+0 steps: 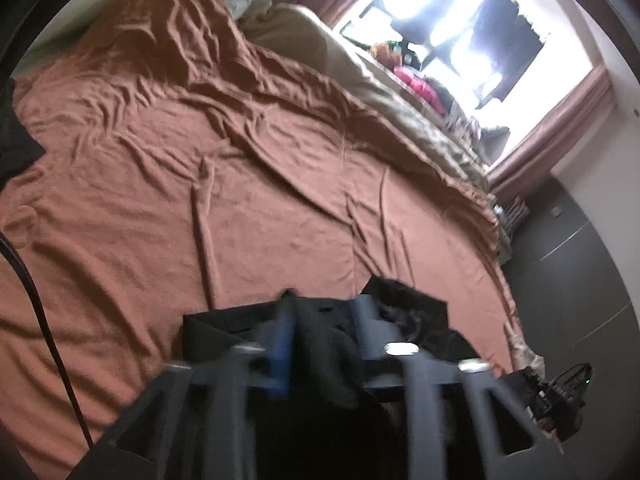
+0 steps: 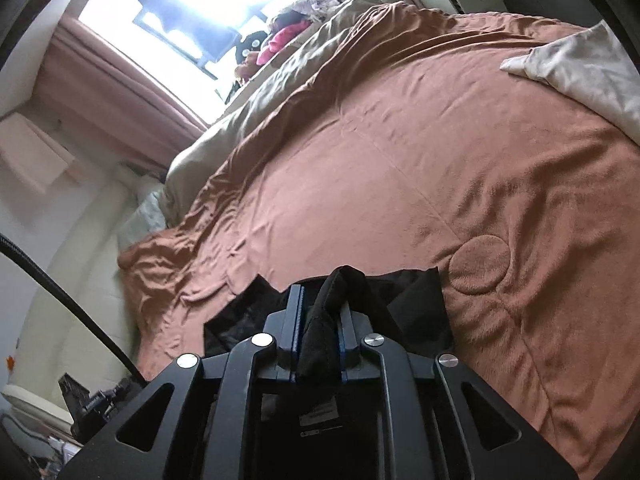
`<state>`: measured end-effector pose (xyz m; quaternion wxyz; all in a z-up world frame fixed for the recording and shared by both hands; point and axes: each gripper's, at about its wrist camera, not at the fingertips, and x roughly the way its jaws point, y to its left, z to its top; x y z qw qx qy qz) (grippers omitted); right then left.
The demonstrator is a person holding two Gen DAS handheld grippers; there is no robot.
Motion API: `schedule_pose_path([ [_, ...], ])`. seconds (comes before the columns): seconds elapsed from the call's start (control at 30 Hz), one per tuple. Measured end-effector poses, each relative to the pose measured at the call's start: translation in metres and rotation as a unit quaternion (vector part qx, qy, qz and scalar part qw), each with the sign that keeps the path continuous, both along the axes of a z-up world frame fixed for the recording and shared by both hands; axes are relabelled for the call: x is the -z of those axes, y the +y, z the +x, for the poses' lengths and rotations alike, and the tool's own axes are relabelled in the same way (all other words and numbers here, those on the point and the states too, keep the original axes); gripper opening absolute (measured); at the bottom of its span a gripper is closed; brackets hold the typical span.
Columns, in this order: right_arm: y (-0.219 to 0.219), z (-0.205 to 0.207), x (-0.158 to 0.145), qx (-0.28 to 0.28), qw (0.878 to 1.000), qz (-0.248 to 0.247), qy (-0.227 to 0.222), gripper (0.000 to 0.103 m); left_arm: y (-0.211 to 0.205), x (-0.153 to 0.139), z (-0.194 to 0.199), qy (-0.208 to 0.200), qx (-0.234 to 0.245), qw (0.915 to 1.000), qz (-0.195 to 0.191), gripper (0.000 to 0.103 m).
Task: Fold large clothes
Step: 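Lay the lifted hem over the strip with both tools, folding it in half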
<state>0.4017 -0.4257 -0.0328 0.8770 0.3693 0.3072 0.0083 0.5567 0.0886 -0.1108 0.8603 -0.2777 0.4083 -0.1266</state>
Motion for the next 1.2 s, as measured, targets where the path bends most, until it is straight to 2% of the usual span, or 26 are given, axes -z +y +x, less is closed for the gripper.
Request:
schedule_pose_path([
  [0.03,-0.002,0.004,-0.001,0.0,1.0,0.006,0.002,0.024,-0.001,0.002,0.002,0.001,0.001,1.0,-0.002,0.061],
  [0.1,-0.003,0.01,-0.003,0.002,1.0,0.014,0.007,0.054,0.0,0.003,0.006,-0.001,-0.002,1.0,0.005,0.078],
  [0.13,-0.004,0.008,-0.008,0.013,1.0,0.007,0.004,0.075,0.0,0.001,0.004,-0.004,-0.009,0.9998,0.016,0.083],
  [0.17,-0.006,0.005,-0.009,0.024,1.0,-0.001,0.001,0.076,0.0,0.0,0.004,-0.007,-0.013,0.9997,0.021,0.088],
  [0.27,-0.007,-0.002,-0.015,0.026,1.0,0.002,-0.004,0.076,0.006,-0.003,-0.003,-0.011,-0.019,0.9994,0.026,0.089],
  [0.4,-0.005,-0.011,-0.02,0.027,0.999,-0.016,0.021,0.076,0.015,0.003,-0.011,0.006,-0.025,0.9991,0.035,0.089],
  [0.5,-0.001,-0.021,-0.013,0.021,0.998,-0.026,0.05,0.076,0.02,0.012,-0.021,0.022,-0.021,0.9986,0.042,0.089],
  [0.7,0.006,-0.031,-0.01,0.002,0.993,-0.06,0.102,0.076,0.026,0.036,-0.048,0.059,-0.007,0.9971,0.048,0.073],
  [0.83,0.009,-0.034,-0.013,0.0,0.987,-0.095,0.126,0.076,0.028,0.053,-0.068,0.085,0.0,0.9949,0.055,0.067],
  [0.9,0.01,-0.039,-0.013,-0.004,0.986,-0.102,0.132,0.074,0.027,0.059,-0.076,0.092,0.006,0.9942,0.055,0.066],
  [0.93,0.011,-0.043,-0.013,-0.007,0.985,-0.105,0.133,0.067,0.025,0.063,-0.081,0.096,0.012,0.9936,0.058,0.064],
  [1.0,0.013,-0.047,-0.01,-0.015,0.985,-0.103,0.139,0.053,0.023,0.067,-0.087,0.101,0.023,0.993,0.058,0.055],
  [1.03,0.012,-0.05,-0.009,-0.021,0.985,-0.098,0.138,0.042,0.02,0.07,-0.09,0.103,0.032,0.9926,0.056,0.053],
  [1.07,0.012,-0.051,-0.009,-0.027,0.986,-0.091,0.134,0.03,0.019,0.07,-0.09,0.103,0.036,0.9924,0.057,0.043],
  [1.1,0.01,-0.051,-0.008,-0.029,0.988,-0.085,0.128,0.023,0.017,0.07,-0.091,0.102,0.039,0.9921,0.062,0.033],
  [1.13,0.008,-0.053,-0.008,-0.03,0.989,-0.081,0.119,0.014,0.015,0.069,-0.092,0.1,0.037,0.9915,0.074,0.03],
  [1.17,0.007,-0.055,-0.009,-0.03,0.99,-0.084,0.112,0.006,0.014,0.066,-0.092,0.096,0.035,0.9912,0.083,0.019],
  [1.2,0.005,-0.055,-0.009,-0.029,0.99,-0.085,0.108,0.004,0.013,0.064,-0.091,0.092,0.035,0.9914,0.086,0.008],
])
